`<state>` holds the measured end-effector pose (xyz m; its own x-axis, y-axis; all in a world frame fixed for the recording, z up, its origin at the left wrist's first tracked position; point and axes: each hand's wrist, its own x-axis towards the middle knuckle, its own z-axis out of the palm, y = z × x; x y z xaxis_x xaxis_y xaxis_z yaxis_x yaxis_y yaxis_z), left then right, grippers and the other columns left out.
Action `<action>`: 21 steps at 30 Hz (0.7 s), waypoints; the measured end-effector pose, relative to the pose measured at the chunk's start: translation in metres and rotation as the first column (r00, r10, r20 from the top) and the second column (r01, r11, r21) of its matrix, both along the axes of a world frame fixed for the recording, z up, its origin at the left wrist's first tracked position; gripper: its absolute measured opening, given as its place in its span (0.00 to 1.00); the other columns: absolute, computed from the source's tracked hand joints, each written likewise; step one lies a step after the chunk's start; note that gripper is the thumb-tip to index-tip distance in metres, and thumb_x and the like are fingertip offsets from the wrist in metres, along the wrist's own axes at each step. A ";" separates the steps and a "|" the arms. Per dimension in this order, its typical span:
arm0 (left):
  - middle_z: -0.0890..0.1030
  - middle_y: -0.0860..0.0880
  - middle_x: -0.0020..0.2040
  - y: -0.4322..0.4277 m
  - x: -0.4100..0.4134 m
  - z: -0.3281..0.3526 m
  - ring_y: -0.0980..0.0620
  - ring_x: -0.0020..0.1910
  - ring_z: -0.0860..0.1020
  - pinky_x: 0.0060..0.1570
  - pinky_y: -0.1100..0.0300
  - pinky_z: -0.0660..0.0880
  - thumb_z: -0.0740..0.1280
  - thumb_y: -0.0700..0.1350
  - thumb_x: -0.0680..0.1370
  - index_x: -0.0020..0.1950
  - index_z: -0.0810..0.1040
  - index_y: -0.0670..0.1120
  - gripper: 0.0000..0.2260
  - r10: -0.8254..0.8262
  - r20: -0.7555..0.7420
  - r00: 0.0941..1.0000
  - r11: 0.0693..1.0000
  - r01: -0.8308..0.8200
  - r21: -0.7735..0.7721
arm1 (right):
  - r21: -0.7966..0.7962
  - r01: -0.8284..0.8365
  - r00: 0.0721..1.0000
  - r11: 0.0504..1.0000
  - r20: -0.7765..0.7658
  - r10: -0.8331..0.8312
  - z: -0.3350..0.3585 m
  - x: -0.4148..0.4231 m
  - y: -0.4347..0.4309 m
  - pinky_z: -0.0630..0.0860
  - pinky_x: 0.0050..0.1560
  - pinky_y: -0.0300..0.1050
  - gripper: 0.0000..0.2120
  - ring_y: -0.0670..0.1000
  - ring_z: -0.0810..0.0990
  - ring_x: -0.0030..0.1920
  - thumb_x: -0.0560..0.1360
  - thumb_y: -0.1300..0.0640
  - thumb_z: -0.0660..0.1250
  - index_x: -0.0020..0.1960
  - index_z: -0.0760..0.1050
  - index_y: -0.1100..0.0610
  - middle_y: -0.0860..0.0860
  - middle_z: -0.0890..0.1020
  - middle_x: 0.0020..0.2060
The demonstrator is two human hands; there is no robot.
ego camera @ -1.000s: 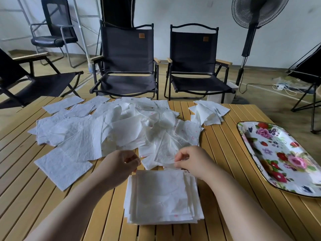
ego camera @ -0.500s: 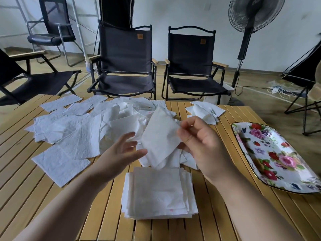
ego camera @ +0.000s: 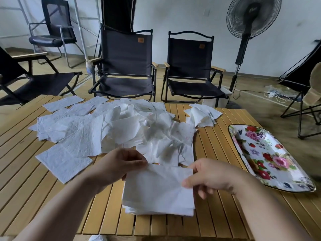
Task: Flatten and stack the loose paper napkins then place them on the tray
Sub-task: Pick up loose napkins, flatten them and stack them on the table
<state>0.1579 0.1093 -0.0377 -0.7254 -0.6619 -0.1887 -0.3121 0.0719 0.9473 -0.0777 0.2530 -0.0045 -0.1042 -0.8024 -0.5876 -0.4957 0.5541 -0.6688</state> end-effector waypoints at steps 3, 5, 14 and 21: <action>0.76 0.51 0.31 -0.002 -0.002 -0.006 0.57 0.28 0.69 0.28 0.66 0.66 0.72 0.45 0.77 0.43 0.85 0.46 0.05 0.013 0.153 0.988 0.988 0.010 -0.152 | 0.041 -0.017 0.989 0.999 -0.147 0.023 -0.006 0.004 -0.006 0.63 0.26 0.36 0.05 0.46 0.76 0.27 0.79 0.54 0.69 0.51 0.80 0.55 0.52 0.86 0.37; 0.76 0.53 0.29 -0.002 -0.005 -0.009 0.61 0.25 0.69 0.27 0.68 0.66 0.71 0.46 0.78 0.43 0.85 0.48 0.05 0.018 0.220 0.975 0.976 0.031 -0.218 | -0.017 0.041 0.958 0.999 -0.284 -0.044 -0.008 0.004 -0.011 0.64 0.27 0.38 0.09 0.47 0.74 0.27 0.78 0.48 0.69 0.44 0.79 0.53 0.50 0.82 0.31; 0.83 0.52 0.39 -0.010 -0.012 -0.016 0.57 0.35 0.76 0.35 0.62 0.70 0.67 0.51 0.80 0.44 0.82 0.52 0.07 0.220 0.289 0.932 0.888 -0.069 -0.454 | -0.524 0.167 0.863 0.835 -0.333 -0.381 -0.053 0.005 -0.057 0.77 0.47 0.39 0.18 0.46 0.78 0.50 0.77 0.63 0.67 0.63 0.77 0.46 0.43 0.80 0.55; 0.81 0.54 0.39 -0.013 -0.009 -0.017 0.59 0.33 0.75 0.31 0.65 0.68 0.66 0.48 0.80 0.47 0.83 0.51 0.06 0.268 0.238 0.933 0.875 -0.132 -0.466 | -0.392 -0.226 0.797 0.892 -0.600 -0.062 -0.073 0.026 -0.093 0.64 0.73 0.56 0.27 0.54 0.58 0.76 0.76 0.65 0.69 0.71 0.75 0.44 0.45 0.59 0.79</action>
